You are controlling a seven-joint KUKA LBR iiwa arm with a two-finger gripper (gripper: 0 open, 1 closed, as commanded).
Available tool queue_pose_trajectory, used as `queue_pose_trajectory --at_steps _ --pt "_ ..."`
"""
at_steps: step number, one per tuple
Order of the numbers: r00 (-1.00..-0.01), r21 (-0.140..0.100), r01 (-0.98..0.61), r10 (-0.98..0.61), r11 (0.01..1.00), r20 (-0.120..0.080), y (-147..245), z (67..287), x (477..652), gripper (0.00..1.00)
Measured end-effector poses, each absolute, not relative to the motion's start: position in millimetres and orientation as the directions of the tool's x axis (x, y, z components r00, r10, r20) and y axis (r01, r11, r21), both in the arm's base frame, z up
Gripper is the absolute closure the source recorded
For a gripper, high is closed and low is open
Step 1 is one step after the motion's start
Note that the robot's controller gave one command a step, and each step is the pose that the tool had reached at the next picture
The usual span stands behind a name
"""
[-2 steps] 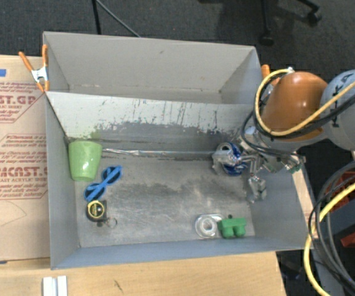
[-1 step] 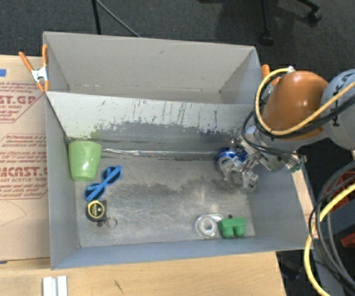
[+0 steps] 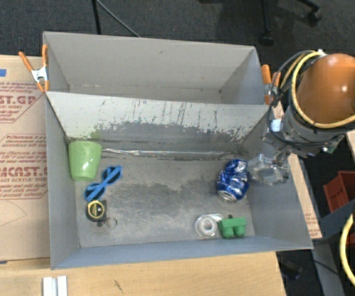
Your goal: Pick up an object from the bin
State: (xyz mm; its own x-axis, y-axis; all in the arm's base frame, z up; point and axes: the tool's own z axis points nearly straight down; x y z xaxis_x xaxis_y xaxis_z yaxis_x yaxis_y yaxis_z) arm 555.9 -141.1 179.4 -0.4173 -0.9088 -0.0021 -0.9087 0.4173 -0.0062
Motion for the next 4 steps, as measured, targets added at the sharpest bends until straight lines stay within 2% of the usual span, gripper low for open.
queue_pose_trajectory --at_steps 1,2,3,4 --pt "-0.239 0.004 -0.971 -0.971 0.239 -0.002 -140 139 530.4 1.0" --pt "-0.24 0.001 -0.971 -0.971 0.24 -0.003 -140 141 531.4 0.0" --pt "-0.164 0.006 -0.986 -0.986 0.164 -0.006 -84 93 521.8 0.0" --pt "-0.373 0.002 -0.928 -0.928 0.373 -0.003 -69 69 504.0 0.0"
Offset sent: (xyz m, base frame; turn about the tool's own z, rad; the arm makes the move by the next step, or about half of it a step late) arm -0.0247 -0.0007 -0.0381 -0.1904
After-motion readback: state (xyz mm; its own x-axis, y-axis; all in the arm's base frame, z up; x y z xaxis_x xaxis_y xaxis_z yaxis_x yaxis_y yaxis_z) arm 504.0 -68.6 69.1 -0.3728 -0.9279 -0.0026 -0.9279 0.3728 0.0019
